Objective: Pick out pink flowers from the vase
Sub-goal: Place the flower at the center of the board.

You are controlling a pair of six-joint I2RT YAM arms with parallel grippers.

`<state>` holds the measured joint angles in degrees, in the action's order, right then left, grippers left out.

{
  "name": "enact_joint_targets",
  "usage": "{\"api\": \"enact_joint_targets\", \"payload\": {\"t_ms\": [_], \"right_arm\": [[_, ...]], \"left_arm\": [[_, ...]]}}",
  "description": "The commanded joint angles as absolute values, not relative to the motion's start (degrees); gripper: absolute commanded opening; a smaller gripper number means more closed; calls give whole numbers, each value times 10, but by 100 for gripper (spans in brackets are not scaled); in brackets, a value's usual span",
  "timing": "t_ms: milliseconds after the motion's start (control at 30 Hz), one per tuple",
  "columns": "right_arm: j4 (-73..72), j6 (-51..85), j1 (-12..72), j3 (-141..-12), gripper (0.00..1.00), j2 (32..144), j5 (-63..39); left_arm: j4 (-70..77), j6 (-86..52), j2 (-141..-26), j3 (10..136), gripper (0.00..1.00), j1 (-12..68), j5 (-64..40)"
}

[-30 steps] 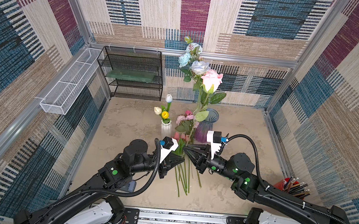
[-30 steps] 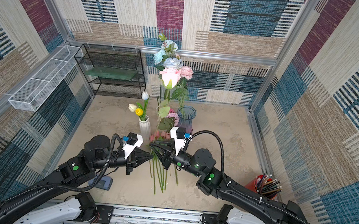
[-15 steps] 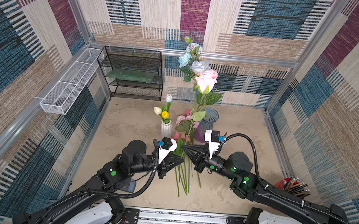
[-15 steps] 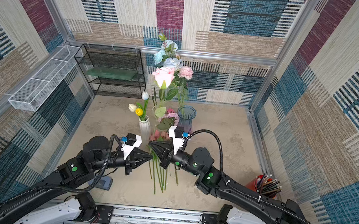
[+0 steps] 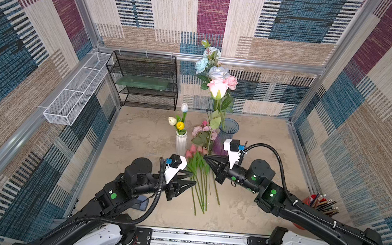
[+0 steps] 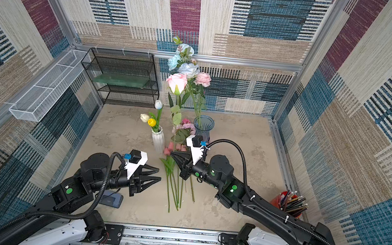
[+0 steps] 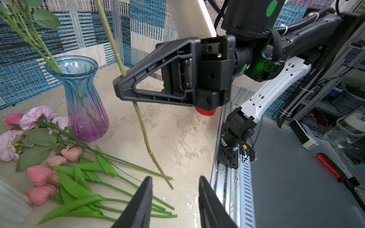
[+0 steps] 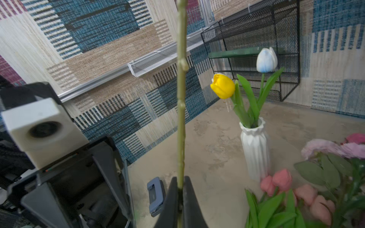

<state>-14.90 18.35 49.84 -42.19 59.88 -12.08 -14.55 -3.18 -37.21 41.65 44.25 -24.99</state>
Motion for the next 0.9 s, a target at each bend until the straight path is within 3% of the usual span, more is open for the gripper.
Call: {"api": "enact_joint_targets", "payload": {"t_ms": [0,367,867], "right_arm": [[-84,177,474,-413,0,607,-161],[-2,225,384,-422,0,728,-266],[51,284,368,-553,0,963,-178]], "left_arm": [[-205,-16,-344,421,41,442,-224],[-300,-29,-207,382,43,442,-192],[-305,-27,-191,377,43,444,-206]]}}
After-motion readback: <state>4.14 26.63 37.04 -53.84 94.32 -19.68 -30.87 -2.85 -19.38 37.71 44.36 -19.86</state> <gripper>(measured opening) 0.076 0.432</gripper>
